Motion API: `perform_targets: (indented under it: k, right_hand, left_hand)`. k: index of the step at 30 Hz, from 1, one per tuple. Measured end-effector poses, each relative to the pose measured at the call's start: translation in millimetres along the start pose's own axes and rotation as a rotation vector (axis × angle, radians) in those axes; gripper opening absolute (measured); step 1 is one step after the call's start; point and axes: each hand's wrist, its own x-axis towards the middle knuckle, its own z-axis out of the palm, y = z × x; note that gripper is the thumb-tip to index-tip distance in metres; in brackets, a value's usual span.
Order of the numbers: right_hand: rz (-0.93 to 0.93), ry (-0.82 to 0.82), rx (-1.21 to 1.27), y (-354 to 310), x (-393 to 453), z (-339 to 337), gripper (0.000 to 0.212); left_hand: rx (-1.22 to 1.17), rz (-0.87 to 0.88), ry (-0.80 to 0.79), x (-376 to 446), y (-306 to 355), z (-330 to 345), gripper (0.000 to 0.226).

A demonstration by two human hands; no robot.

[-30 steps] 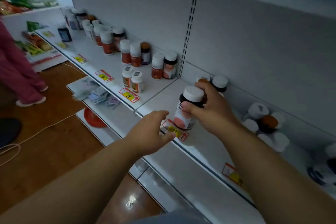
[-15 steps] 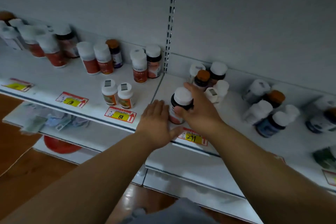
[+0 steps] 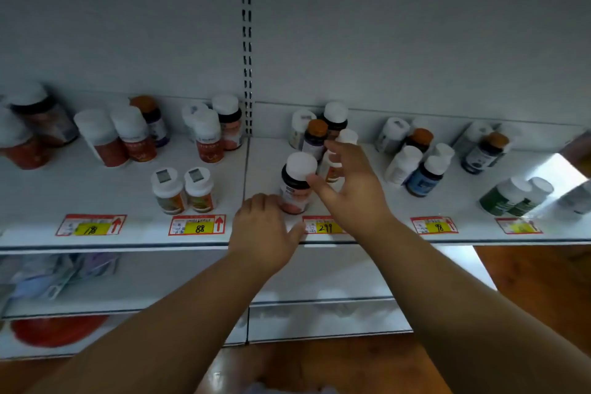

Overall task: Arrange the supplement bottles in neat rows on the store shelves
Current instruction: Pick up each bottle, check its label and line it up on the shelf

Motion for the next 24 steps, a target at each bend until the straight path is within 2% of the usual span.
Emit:
perform_targets:
  k: [2, 6, 15, 19, 24]
  right_hand:
    - [-0.004, 0.124, -0.052, 1.4, -18.2, -12.2, 0.041]
    - [0.07, 0.116, -0.161, 16.9, -41.0, -39.8, 0.029]
    - [0.138, 0.268, -0.247, 84.5, -46.7, -149.2, 0.01]
    - [0.175, 0.23, -0.275, 141.8, -29.4, -204.1, 0.013]
    - [0.272, 0.004, -0.393, 221.8, 35.0, -270.8, 0.034]
  left_hand:
    - [-0.032, 0.043, 0.04, -14.0, 8.4, -10.1, 0.057]
    - [-0.094, 0.224, -0.004, -13.2, 40.9, -22.9, 0.047]
    - [-0.273, 0.431, -0.059, 34.5, 169.2, -2.6, 0.048]
    - [-0.312, 0.402, -0.011, 60.1, 236.5, 19.4, 0.043]
    - [-0.368, 0.326, 0.059, 83.7, 309.3, 37.9, 0.04]
